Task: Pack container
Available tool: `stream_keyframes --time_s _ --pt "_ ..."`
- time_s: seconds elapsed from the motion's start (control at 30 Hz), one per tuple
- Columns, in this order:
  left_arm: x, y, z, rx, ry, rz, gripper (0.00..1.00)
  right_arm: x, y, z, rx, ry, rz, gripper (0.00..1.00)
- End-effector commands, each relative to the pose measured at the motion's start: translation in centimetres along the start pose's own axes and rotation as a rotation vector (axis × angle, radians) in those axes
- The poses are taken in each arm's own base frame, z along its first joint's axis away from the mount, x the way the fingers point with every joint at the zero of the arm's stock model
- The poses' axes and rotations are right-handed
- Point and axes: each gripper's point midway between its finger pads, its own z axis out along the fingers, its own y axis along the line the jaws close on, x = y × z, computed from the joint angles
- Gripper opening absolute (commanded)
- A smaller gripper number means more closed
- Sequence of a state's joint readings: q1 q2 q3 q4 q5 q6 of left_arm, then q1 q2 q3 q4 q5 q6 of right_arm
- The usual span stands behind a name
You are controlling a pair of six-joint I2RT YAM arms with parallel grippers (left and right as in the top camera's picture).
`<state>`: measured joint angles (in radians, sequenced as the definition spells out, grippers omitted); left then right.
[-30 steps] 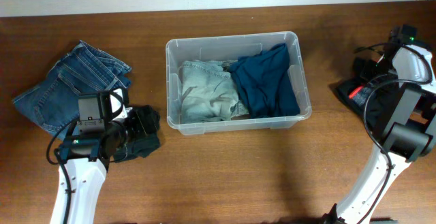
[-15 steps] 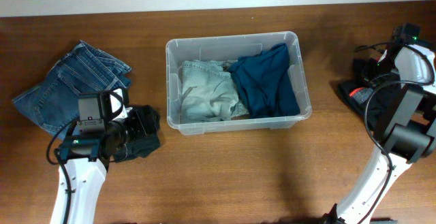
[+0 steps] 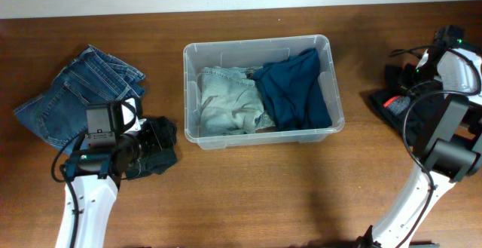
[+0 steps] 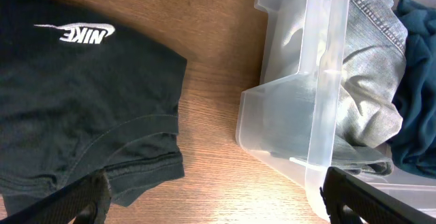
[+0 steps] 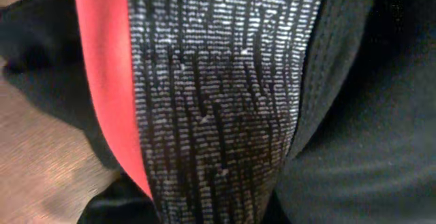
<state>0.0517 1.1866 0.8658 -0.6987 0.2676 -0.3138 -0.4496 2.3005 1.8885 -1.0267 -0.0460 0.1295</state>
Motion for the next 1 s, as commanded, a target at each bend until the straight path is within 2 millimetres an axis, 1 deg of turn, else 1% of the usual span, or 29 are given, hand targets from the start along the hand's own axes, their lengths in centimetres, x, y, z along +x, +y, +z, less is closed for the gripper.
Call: stream_keyframes --time_s 0.0,0.1,0.2,0.27,0.4,0.53,0.63,0.77,0.83,0.9,0.97 --pt "-0.2 -0.1 -0.1 -0.003 -0.007 0.021 0.99 -0.9 1.4 -3.8 -0.044 -0.076 -0.037 0.04" --pt "-0.2 -0.1 -0.1 -0.003 -0.007 0.021 0.99 -1.2 1.5 -5.2 -0.048 -0.105 -0.040 0.04" --pt "-0.2 -0.1 -0.1 -0.003 -0.007 0.021 1.00 -1.3 1.6 -6.0 -0.050 -0.123 -0.041 0.04" --pt "-0.2 -0.1 -0.1 -0.003 -0.007 0.021 0.99 -1.3 1.6 -6.0 -0.050 -0.122 -0.041 0.04" --pt "-0.2 -0.1 -0.1 -0.003 -0.007 0.021 0.99 -0.8 1.5 -5.5 -0.049 -0.107 -0.041 0.04" --pt "-0.2 -0.1 -0.1 -0.003 -0.007 0.021 0.99 -0.5 2.0 -4.7 -0.050 -0.101 -0.052 0.28" --pt "-0.2 -0.1 -0.1 -0.003 -0.007 0.021 0.99 -0.2 3.0 -4.0 -0.054 -0.102 -0.073 0.99" --pt "-0.2 -0.1 -0.1 -0.003 -0.007 0.021 0.99 -0.1 4.6 -4.0 -0.061 -0.111 -0.106 0.99" --pt "-0.2 -0.1 -0.1 -0.003 -0.007 0.021 0.99 -0.6 5.2 -4.9 -0.064 -0.135 -0.117 0.99" --pt "-0.2 -0.1 -0.1 -0.003 -0.007 0.021 0.99 -1.1 4.5 -6.0 -0.023 -0.156 -0.113 0.99" --pt "-0.2 -0.1 -0.1 -0.003 -0.007 0.021 0.99 -1.6 2.4 -7.4 0.069 -0.178 -0.081 0.99"
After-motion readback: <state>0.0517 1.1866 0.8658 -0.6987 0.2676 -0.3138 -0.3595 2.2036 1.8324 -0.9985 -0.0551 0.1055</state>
